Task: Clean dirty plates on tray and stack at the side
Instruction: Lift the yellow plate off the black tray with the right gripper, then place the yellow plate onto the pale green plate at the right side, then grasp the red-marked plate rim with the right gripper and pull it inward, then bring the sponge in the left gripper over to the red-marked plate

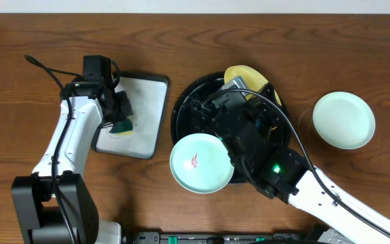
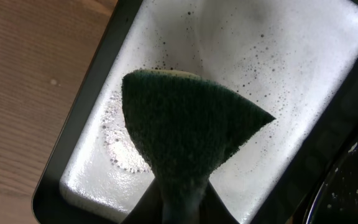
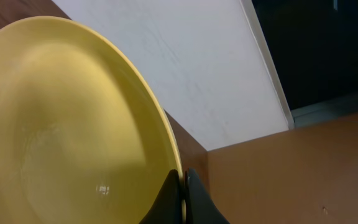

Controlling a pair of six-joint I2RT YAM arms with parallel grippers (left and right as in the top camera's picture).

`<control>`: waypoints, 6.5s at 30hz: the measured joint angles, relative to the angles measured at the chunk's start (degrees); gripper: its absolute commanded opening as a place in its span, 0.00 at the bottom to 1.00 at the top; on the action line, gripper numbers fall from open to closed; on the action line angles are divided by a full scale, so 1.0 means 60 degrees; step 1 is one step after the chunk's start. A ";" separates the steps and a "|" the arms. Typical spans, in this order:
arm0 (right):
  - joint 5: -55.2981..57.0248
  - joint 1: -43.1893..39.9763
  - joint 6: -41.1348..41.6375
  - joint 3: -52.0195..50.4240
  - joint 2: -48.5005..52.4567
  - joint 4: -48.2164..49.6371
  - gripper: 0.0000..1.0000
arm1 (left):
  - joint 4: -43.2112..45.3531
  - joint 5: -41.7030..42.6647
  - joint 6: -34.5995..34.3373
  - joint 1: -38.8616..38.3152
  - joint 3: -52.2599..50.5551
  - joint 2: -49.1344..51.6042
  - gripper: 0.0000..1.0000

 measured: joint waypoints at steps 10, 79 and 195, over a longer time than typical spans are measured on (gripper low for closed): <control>-0.0412 -0.0452 0.1945 -0.0007 0.0011 -0.1191 0.01 | 0.0000 -0.0004 0.0004 0.0000 0.0000 0.0000 0.07; -1.4473 -0.4900 0.5989 -0.0543 0.0718 -0.5497 0.49 | -0.0106 0.0029 0.0004 0.0000 0.0000 0.0000 0.07; -1.1923 -0.5843 0.6517 -0.0251 0.4903 -0.1479 0.01 | -0.0098 0.0029 0.0004 0.0000 0.0000 0.0000 0.07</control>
